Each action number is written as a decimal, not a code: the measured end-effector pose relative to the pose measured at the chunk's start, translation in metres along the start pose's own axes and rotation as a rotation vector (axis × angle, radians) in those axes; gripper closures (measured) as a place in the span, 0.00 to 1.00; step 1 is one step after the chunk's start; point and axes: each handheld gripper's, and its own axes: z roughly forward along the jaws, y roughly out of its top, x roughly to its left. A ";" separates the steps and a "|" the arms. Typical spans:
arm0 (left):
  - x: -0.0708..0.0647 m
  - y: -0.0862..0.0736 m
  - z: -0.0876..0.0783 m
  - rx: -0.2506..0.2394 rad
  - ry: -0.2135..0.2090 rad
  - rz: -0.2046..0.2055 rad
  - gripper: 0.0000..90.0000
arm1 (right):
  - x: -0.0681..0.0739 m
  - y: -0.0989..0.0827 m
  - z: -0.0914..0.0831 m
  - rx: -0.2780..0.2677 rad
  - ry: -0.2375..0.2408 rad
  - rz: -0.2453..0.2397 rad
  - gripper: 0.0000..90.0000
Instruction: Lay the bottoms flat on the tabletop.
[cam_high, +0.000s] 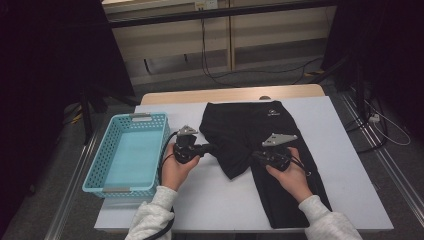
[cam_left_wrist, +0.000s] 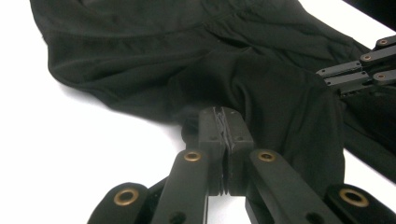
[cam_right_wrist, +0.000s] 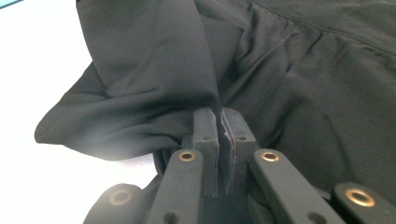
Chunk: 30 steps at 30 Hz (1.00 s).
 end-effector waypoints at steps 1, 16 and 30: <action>0.000 0.000 0.001 -0.001 0.004 -0.001 0.98 | 0.000 0.000 0.000 0.002 -0.003 -0.008 0.92; -0.005 0.000 0.012 0.031 0.007 0.011 0.98 | 0.023 0.008 -0.024 -0.042 -0.036 -0.098 0.65; -0.002 -0.001 0.006 0.012 0.022 -0.009 0.98 | 0.069 0.018 0.002 -0.001 0.158 -0.151 0.63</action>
